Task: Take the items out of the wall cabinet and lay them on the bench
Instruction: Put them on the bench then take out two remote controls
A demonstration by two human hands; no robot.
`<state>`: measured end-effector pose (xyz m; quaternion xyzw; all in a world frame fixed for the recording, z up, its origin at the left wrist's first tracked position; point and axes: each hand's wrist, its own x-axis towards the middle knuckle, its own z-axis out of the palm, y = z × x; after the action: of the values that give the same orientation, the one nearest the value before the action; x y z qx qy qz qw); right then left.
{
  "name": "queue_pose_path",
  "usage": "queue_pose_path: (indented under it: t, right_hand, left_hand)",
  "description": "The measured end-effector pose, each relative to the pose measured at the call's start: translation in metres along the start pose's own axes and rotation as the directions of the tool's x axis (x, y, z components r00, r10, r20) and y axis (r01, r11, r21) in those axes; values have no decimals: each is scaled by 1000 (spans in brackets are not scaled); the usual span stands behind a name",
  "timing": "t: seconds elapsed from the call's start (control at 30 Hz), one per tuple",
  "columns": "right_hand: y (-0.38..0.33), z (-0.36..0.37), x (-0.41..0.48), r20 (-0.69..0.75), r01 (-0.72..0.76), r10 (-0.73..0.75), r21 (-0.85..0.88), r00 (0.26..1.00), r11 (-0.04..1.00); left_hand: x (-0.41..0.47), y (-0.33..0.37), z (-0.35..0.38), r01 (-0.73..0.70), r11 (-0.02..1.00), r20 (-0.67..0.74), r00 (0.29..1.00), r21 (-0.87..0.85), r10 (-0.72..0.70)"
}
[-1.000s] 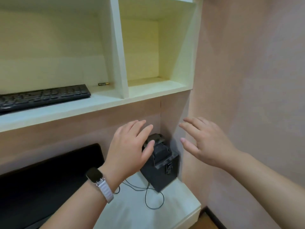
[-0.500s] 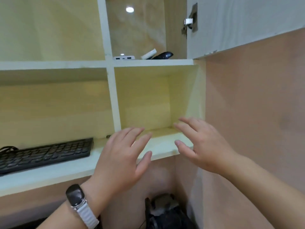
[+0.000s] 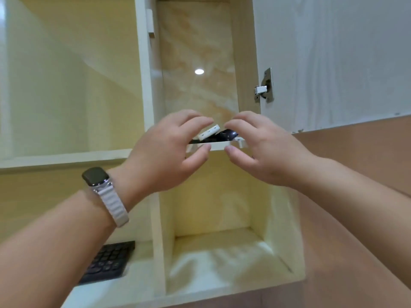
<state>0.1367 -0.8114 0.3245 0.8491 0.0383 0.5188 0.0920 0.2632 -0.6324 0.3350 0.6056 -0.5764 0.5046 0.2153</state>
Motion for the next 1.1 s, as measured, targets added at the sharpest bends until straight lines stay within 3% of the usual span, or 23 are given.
queue_pose_path:
  t: [0.1,0.3,0.5,0.7,0.9,1.1]
  right_hand:
    - [5,-2,29,121,-210,194,144,974,967]
    - [12,4,63,323,-385,345,66,881,921]
    - [19,15,79,421,-495,441,24,793,868]
    - [26,25,85,386,-521,472,27,792,853]
    - [22,22,77,285,-540,506,52,814,840]
    - [5,11,54,78,-472,466,105,881,875]
  left_hand:
    - [44,-18,-4,45,997,140,989,57,-52]
    - [95,-33,11,-19,960,490,863,278,-125]
    - [105,-45,36,55,957,632,740,286,-231]
    - [100,-49,42,112,976,619,758,186,-205]
    - [94,-47,39,110,979,532,826,170,-185]
    - [80,-29,22,26,938,256,959,344,-120]
